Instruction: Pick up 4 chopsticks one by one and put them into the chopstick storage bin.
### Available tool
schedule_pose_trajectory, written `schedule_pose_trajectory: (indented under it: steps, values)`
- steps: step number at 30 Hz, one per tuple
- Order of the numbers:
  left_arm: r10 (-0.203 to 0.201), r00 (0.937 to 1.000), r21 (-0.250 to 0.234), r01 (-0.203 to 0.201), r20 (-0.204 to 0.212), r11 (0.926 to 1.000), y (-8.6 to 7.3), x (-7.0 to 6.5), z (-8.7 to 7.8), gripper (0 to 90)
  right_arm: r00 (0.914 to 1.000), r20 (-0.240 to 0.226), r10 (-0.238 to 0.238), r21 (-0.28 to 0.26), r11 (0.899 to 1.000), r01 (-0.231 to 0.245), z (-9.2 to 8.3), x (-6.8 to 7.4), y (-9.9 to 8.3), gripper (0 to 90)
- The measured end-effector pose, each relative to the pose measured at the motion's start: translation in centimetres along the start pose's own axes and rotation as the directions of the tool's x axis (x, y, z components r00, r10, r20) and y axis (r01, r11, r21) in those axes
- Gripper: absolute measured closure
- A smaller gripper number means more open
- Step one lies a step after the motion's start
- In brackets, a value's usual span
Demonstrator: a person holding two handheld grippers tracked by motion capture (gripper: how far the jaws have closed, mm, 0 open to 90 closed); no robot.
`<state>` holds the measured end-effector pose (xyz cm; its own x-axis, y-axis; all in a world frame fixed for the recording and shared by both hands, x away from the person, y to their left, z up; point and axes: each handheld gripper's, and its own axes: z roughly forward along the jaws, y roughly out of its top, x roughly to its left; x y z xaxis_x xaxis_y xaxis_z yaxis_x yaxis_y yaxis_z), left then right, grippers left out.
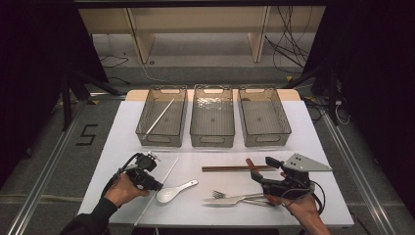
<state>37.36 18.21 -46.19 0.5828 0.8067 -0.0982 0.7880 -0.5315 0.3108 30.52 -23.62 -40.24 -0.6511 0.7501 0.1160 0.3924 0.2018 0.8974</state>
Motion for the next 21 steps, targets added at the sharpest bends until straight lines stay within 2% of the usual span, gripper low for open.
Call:
schedule_pose_trajectory:
  steps: [4, 6, 10, 13, 18, 21]
  values:
    - [0.016, 0.9999, 0.012, -0.016, -0.002, 0.9998, 0.10, -0.28, 0.27, 56.9, 1.0000, 0.000, 0.000, 0.002, 1.000, 0.000, -0.01, 0.02, 0.00, 29.1]
    - [0.039, 0.9992, 0.032, -0.039, -0.013, 0.9987, 0.14, -0.39, 0.50, 60.3, 1.0000, 0.000, 0.000, 0.001, 1.000, 0.000, 0.00, 0.00, 0.00, 29.1]
    - [0.031, 0.9994, 0.030, -0.031, -0.012, 0.9991, 0.16, -0.29, 0.49, 63.2, 1.0000, 0.000, -0.001, 0.001, 1.000, 0.001, 0.01, 0.01, 0.00, 29.2]
    - [0.037, 0.9991, 0.032, -0.036, -0.022, 0.9988, 0.17, -0.13, 0.46, 68.1, 1.0000, 0.000, -0.002, 0.003, 1.000, 0.001, 0.01, 0.01, -0.01, 29.1]
    - [0.022, 0.9996, 0.026, -0.021, -0.018, 0.9994, 0.13, 0.21, 0.46, 74.9, 1.0000, 0.001, -0.002, 0.004, 1.000, 0.002, 0.01, 0.00, -0.01, 29.1]
    - [0.031, 0.9994, 0.034, -0.031, -0.015, 0.9989, 0.16, 0.39, 0.42, 78.2, 1.0000, 0.001, -0.002, 0.003, 1.000, 0.002, 0.01, 0.02, -0.01, 29.2]
